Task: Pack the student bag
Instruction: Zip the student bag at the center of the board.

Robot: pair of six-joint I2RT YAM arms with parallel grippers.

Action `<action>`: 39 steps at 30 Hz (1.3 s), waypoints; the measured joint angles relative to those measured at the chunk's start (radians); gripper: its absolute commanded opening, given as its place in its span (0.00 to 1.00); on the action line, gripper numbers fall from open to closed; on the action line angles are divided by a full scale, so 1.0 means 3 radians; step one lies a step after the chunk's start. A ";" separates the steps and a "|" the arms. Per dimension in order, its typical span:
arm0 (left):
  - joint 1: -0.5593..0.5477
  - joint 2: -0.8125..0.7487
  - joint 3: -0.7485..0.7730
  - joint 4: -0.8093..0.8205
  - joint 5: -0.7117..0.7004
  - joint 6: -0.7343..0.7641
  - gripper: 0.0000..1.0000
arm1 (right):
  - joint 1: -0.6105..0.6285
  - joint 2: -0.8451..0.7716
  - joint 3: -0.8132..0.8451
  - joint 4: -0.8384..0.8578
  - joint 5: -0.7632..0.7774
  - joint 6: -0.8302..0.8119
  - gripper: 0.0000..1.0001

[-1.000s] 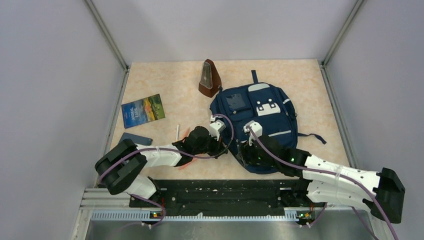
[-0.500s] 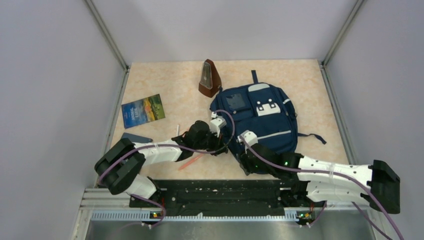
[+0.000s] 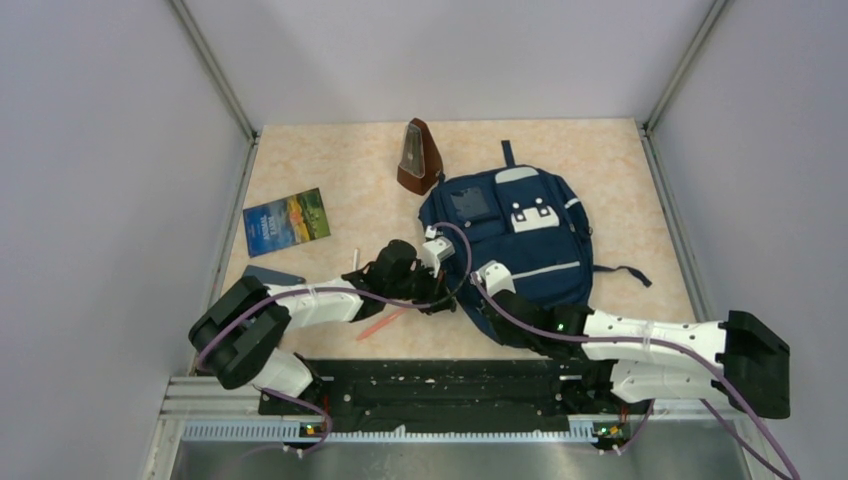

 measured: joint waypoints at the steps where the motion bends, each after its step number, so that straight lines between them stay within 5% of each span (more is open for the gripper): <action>1: 0.0001 0.0000 0.0000 0.0000 0.0041 0.0011 0.00 | 0.0000 -0.0009 -0.0003 0.0032 -0.0003 -0.0033 0.00; 22: 0.0033 -0.0047 -0.0053 0.0104 0.0067 -0.0111 0.00 | -0.0256 0.0713 -0.0010 0.1701 -0.0223 -0.0791 0.00; 28: 0.0034 -0.0108 -0.0078 0.0078 -0.0076 -0.0169 0.00 | -0.0271 0.0755 0.0014 0.1912 -0.0189 -0.0876 0.51; 35: 0.0032 -0.0088 -0.0086 0.0060 -0.0098 -0.0243 0.00 | -0.0309 -0.0008 -0.0005 0.1742 -0.0103 -0.0799 0.72; 39: 0.0032 -0.0061 -0.0084 0.0064 -0.0099 -0.0254 0.00 | -0.0343 -0.0558 -0.0061 0.1382 0.0161 -0.0514 0.72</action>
